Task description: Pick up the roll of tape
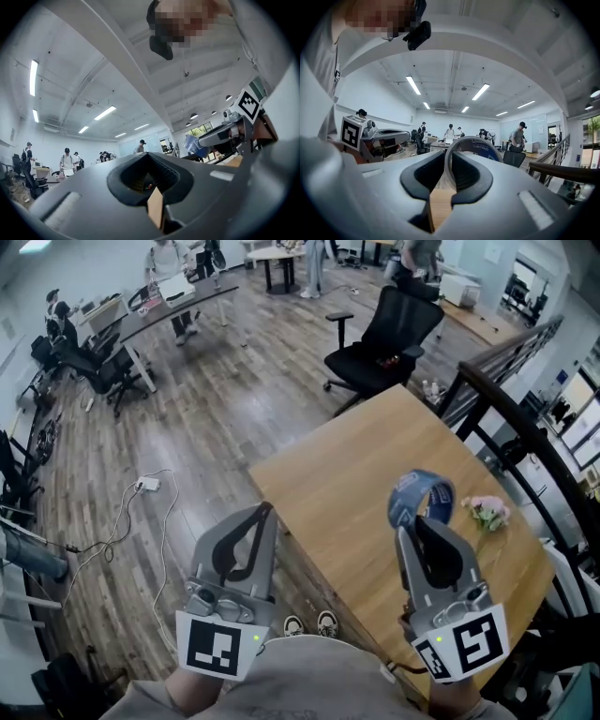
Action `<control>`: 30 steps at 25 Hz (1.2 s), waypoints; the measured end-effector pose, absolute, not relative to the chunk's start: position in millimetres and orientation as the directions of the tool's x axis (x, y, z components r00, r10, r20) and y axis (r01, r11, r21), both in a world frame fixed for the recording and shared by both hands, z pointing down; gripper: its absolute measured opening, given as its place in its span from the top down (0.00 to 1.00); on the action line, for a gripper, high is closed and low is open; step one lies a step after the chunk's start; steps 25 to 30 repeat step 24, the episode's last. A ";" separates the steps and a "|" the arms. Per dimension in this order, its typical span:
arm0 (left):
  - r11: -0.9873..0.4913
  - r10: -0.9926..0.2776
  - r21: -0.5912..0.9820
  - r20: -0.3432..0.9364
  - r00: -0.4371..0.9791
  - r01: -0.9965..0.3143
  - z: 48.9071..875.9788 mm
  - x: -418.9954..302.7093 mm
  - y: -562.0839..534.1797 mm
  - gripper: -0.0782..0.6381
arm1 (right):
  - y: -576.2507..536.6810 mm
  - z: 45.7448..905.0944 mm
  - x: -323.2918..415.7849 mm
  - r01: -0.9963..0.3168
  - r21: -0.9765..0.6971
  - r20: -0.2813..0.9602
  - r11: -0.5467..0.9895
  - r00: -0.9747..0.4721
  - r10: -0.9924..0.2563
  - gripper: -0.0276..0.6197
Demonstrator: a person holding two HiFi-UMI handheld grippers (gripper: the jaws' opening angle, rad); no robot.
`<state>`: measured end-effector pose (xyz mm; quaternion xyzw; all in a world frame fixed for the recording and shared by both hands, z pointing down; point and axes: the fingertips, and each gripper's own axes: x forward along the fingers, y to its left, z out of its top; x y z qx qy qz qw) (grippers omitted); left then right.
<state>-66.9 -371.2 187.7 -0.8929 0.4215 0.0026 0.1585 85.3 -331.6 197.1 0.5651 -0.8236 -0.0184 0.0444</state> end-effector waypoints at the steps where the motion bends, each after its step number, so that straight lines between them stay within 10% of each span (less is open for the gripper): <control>1: -0.598 -0.748 -0.283 -0.138 0.649 -0.750 187.7 -65.5 -370.1 0.89 | -329.4 196.6 85.6 -0.929 0.084 0.053 0.360 -0.356 -0.933 0.87; 30: -0.631 -0.742 -0.253 -0.079 0.665 -0.734 192.3 -64.3 -367.4 0.89 | -328.4 204.8 88.1 -0.932 0.079 0.092 0.353 -0.345 -0.934 0.87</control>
